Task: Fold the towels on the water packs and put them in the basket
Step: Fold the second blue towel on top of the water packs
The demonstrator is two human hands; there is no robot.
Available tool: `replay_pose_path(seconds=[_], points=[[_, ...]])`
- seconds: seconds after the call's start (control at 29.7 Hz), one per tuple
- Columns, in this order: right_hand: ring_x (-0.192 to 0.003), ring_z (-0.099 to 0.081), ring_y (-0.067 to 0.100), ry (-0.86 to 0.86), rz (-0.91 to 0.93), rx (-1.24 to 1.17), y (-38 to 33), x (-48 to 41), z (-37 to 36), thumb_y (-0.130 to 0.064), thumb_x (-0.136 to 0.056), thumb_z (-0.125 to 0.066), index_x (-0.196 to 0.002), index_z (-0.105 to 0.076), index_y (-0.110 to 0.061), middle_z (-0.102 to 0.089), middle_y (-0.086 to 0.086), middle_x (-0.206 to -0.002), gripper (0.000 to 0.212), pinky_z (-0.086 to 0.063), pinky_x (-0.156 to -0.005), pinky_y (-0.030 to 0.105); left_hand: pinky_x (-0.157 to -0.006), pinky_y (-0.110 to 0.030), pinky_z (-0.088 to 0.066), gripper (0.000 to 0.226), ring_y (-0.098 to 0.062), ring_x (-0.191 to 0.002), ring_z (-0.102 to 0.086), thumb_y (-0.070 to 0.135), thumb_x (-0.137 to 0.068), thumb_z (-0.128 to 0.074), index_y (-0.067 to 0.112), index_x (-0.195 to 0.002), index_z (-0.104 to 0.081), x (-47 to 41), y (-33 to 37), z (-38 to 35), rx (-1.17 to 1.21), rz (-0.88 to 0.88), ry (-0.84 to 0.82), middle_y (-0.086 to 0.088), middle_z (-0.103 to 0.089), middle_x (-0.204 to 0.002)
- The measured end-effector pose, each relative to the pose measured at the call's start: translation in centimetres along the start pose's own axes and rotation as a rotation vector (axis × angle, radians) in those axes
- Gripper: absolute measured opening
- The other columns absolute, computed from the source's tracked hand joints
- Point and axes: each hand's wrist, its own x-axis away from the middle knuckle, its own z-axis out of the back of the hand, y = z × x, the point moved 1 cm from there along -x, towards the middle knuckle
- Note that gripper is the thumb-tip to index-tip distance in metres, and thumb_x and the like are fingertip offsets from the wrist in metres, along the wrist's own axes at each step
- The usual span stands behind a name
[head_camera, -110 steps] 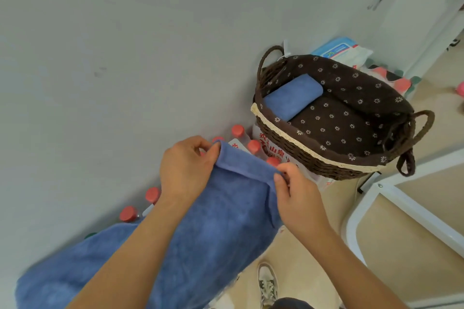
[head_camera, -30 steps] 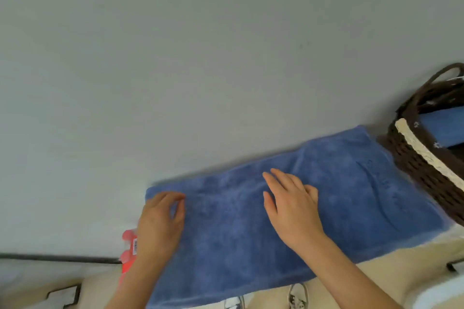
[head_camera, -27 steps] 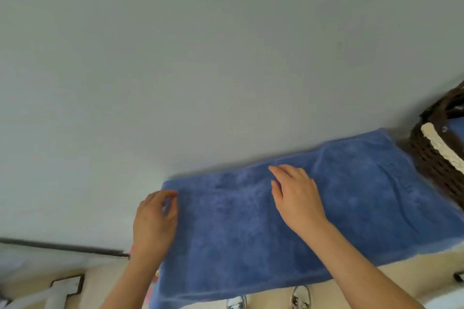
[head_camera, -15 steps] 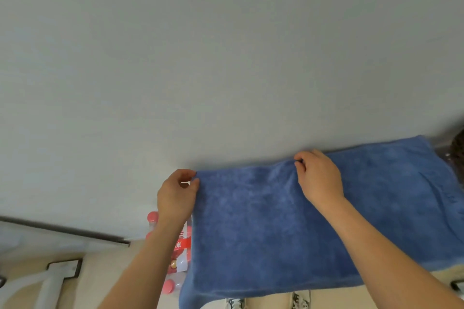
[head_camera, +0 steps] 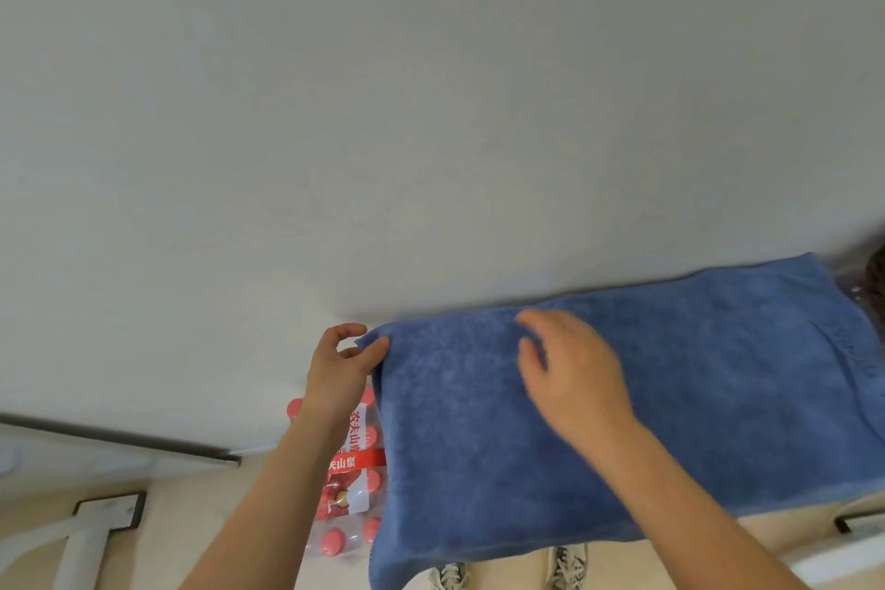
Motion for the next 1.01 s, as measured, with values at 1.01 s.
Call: replay_pose_path(seconds=[1.01], points=[[-0.061,-0.056,0.007,-0.243,-0.435,-0.516,-11.4,2.5,-3.0,-0.021,-0.084,-0.063,-0.072,-0.048,-0.03,-0.057,-0.01,-0.066,0.021,-0.042,-0.053,0.018,-0.059,-0.011,-0.049,0.015,-0.003,-0.059,-0.063,0.012,-0.086,-0.067,0.025,-0.081,-0.073,3.1,8.6,2.0,-0.414,-0.617,-0.243,0.01,-0.071,-0.071]])
